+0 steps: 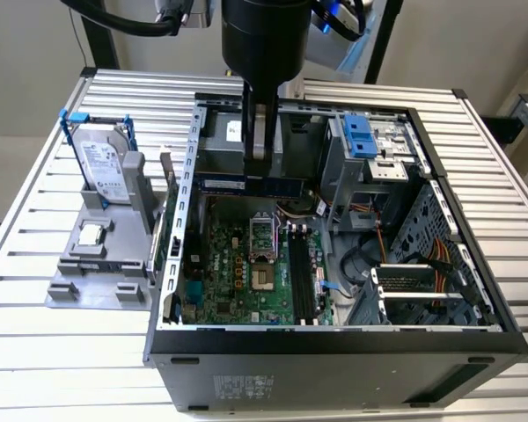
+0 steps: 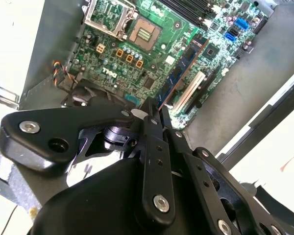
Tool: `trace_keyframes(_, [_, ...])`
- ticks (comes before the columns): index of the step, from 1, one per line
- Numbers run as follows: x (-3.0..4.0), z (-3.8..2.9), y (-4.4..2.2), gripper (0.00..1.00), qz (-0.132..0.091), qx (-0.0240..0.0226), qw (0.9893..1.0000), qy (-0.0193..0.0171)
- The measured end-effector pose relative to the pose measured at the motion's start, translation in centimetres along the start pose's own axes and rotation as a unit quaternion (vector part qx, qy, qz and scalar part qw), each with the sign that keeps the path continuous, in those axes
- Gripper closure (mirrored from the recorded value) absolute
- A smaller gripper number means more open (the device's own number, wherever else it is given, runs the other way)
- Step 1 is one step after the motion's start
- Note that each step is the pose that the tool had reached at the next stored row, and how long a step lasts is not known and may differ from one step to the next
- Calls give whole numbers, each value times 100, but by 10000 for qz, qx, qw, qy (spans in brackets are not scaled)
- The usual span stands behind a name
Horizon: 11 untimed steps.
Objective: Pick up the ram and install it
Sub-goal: 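Pick up the ram and move it above insertion slot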
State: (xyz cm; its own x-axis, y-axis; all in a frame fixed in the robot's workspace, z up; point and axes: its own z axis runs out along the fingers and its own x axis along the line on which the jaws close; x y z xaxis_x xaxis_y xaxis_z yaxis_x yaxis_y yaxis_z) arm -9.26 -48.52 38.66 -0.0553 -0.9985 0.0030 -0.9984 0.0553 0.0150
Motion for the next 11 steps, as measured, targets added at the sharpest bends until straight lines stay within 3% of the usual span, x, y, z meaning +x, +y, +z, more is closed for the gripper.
trace_keyframes(11, [-5, -1, -90, 100, 0, 0, 10000, 0])
